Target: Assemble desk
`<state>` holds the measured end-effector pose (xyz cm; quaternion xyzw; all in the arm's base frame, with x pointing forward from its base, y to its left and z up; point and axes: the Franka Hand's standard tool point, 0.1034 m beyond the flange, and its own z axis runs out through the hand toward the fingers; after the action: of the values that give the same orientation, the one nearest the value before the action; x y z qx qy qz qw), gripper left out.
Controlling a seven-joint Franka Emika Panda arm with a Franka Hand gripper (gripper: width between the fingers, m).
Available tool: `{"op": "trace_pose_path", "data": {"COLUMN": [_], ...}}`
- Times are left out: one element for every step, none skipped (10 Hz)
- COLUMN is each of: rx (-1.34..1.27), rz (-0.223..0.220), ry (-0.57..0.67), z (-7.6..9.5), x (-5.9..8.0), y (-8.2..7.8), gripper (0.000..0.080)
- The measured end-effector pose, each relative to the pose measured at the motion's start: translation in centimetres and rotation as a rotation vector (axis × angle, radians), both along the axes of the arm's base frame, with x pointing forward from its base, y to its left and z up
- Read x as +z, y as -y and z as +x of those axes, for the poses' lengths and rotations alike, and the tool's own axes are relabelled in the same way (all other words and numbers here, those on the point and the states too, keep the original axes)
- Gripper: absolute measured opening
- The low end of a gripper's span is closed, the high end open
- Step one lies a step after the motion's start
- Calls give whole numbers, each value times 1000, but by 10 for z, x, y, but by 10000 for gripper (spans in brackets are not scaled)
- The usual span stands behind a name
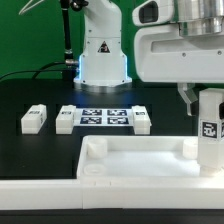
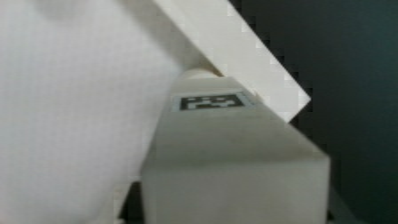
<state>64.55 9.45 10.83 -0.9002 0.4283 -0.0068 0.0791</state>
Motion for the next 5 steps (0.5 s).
{"op": "trace_pose_path", "data": {"rx": [-170,-340,-496,-598,-604], "rz": [14,46,78,99,101], "ry": [-25,-47,-66,-84,-88], "z": [0,0,0,0,0], "x": [0,-1,-2,-2,-2], "y": [0,2,3,3,3], "gripper": [289,289,291,291,291]}}
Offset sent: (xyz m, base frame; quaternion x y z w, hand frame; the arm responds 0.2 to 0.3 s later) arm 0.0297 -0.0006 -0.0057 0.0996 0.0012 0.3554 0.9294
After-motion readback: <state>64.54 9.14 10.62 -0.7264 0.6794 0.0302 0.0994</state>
